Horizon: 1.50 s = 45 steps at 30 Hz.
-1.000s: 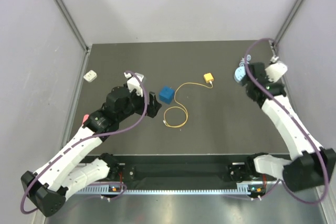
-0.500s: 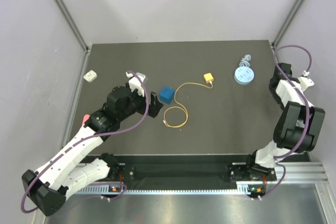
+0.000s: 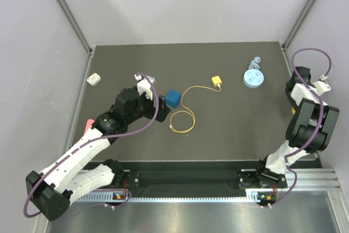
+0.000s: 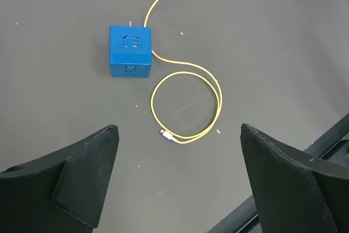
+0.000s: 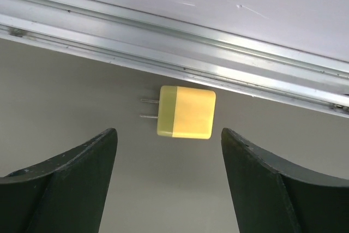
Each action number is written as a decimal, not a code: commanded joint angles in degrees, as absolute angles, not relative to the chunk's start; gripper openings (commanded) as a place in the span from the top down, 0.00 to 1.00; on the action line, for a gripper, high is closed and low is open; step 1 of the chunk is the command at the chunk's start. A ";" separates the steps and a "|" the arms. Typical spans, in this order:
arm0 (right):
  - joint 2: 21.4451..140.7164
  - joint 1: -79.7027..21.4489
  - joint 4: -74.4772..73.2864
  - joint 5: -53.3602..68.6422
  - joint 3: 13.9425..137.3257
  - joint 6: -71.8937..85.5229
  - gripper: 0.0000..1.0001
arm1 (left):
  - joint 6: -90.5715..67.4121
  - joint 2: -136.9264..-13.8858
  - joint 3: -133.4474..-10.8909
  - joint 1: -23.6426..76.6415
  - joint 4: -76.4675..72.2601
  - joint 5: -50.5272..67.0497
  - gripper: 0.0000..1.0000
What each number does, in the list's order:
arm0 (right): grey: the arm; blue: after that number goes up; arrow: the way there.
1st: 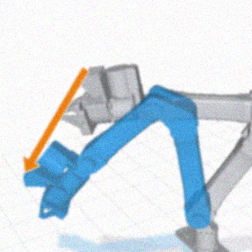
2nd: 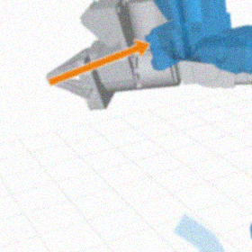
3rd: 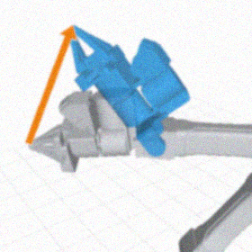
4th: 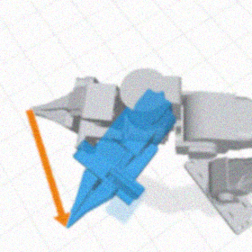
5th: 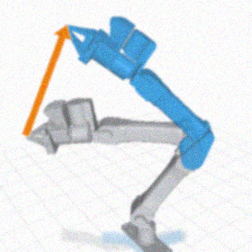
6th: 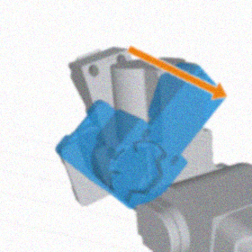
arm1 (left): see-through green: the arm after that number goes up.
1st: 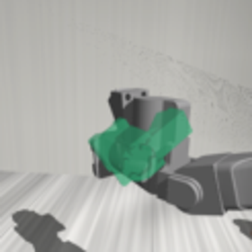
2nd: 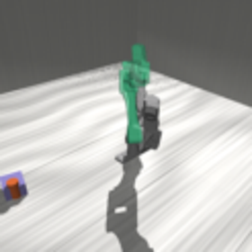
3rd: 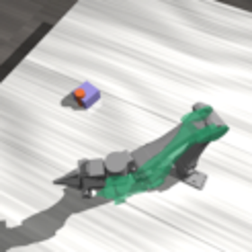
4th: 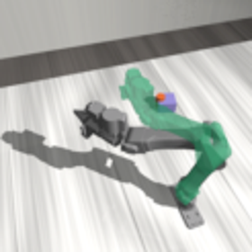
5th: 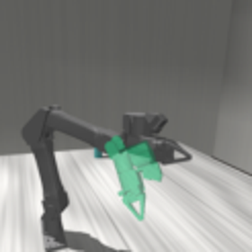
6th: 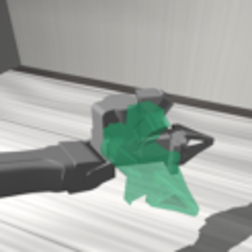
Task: Insert the plug
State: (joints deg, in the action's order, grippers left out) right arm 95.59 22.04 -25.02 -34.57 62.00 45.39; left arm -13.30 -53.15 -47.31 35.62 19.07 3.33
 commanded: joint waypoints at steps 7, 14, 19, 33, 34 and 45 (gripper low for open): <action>98.52 25.40 -18.55 -34.01 60.74 43.86 0.25 | -12.48 -53.70 -47.90 35.42 15.91 2.72 0.03; 98.96 26.37 -17.75 -31.91 60.03 43.24 0.34 | -12.48 -54.05 -48.16 35.42 16.08 2.55 0.04; 100.63 26.98 -19.42 -29.36 60.99 42.63 0.43 | -12.48 -53.35 -48.08 35.51 16.17 2.55 0.04; 90.47 19.62 -12.58 -4.70 52.75 30.78 0.83 | -15.81 -52.81 -48.34 35.42 17.40 0.79 0.07; 89.13 17.34 -10.65 -2.83 49.69 29.80 0.83 | -16.69 -53.43 -48.95 35.42 17.92 0.88 0.07; 86.65 -27.14 -6.59 -6.92 41.31 32.78 0.80 | -33.13 -65.74 -49.92 32.26 18.90 15.64 0.22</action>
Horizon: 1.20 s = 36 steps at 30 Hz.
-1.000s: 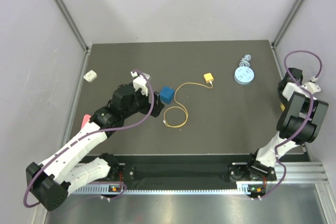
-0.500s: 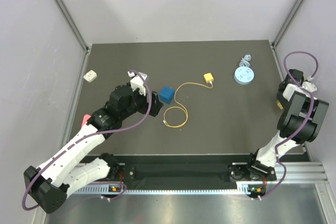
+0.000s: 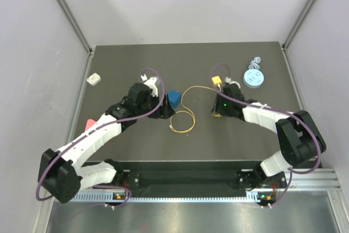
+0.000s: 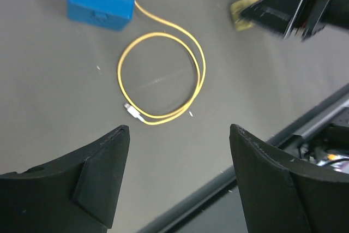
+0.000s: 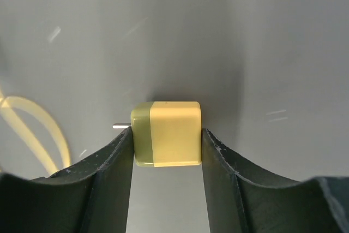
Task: Insert the plug
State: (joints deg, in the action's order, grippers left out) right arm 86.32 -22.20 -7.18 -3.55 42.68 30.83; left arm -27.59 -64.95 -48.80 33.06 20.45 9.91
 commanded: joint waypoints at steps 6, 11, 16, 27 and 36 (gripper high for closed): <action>87.99 -33.22 -8.52 -8.35 43.85 32.52 0.50 | -28.40 -65.31 -50.36 32.34 19.16 17.22 0.20; 81.57 -33.31 -13.61 -6.86 47.28 31.29 0.15 | -19.20 -64.51 -51.85 32.52 17.32 16.52 0.26; 74.19 -26.84 -17.14 -1.77 49.05 31.11 0.08 | -2.41 -62.58 -50.80 32.78 6.87 24.15 0.28; 59.78 -0.45 -19.25 17.74 46.24 30.15 0.10 | 24.08 -83.74 -63.88 40.42 8.53 27.77 0.35; 50.37 11.06 -17.58 24.16 40.53 33.04 0.10 | 33.21 -97.37 -71.80 46.31 9.67 26.46 0.30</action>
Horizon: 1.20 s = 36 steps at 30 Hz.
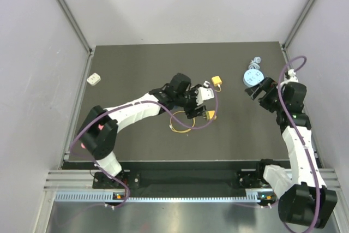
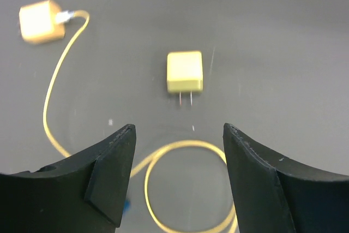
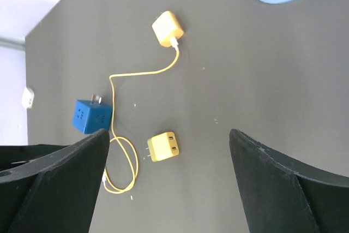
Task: Insert the plug
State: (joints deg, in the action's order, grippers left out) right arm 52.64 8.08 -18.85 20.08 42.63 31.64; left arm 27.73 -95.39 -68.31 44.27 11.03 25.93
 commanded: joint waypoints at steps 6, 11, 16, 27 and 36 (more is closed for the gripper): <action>48.43 14.94 -12.84 29.09 37.36 34.10 0.11 | 37.52 -105.11 -74.53 49.13 9.41 26.37 0.30; 48.34 14.85 -11.95 29.62 37.53 34.01 0.11 | 39.02 -110.81 -76.72 49.57 7.56 26.98 0.30; 48.25 14.85 -11.43 30.41 37.44 34.45 0.11 | 39.20 -115.48 -81.12 49.75 8.35 25.76 0.33; 46.67 14.85 -11.69 30.94 36.13 34.63 0.10 | 36.65 -119.09 -82.00 49.75 6.68 24.69 0.38; 50.71 14.68 -12.48 38.31 35.77 34.19 0.11 | 31.31 -112.78 -77.53 49.66 5.20 23.56 1.00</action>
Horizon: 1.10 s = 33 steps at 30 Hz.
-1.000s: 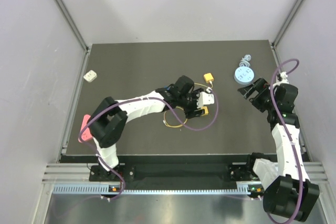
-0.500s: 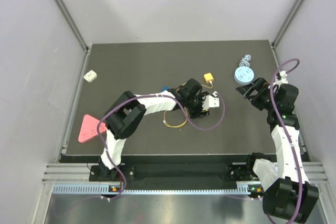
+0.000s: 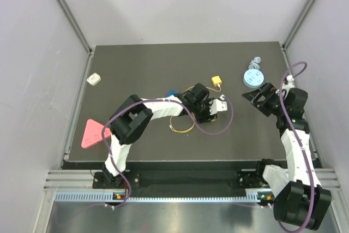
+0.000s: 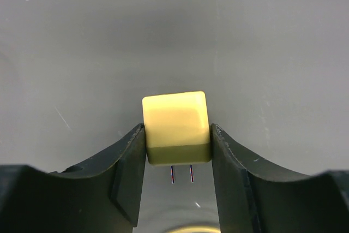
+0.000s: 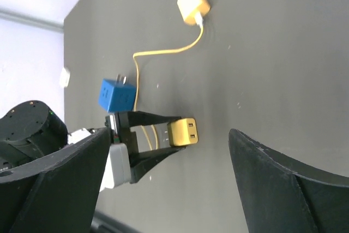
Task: Insert the plug
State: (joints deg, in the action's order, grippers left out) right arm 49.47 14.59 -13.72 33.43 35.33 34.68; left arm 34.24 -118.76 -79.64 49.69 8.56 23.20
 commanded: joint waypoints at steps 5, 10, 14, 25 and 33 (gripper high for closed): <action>54.13 5.29 -16.08 39.20 38.40 30.95 0.25 | 25.67 -99.70 -67.70 49.57 -4.99 23.55 1.00; 54.41 -4.11 -9.70 44.63 37.18 36.10 0.31 | 23.03 -90.38 -62.32 49.66 -8.61 26.10 1.00; 52.91 -8.25 -7.30 45.36 37.09 39.63 0.35 | 22.06 -85.35 -59.16 49.66 -9.49 28.47 1.00; 53.35 -16.43 2.19 45.35 36.56 47.54 0.39 | 21.97 -78.84 -56.43 49.75 -7.91 31.46 1.00; 56.42 -20.82 1.50 41.22 37.70 47.29 0.48 | 21.88 -76.38 -53.53 49.75 -9.66 32.78 1.00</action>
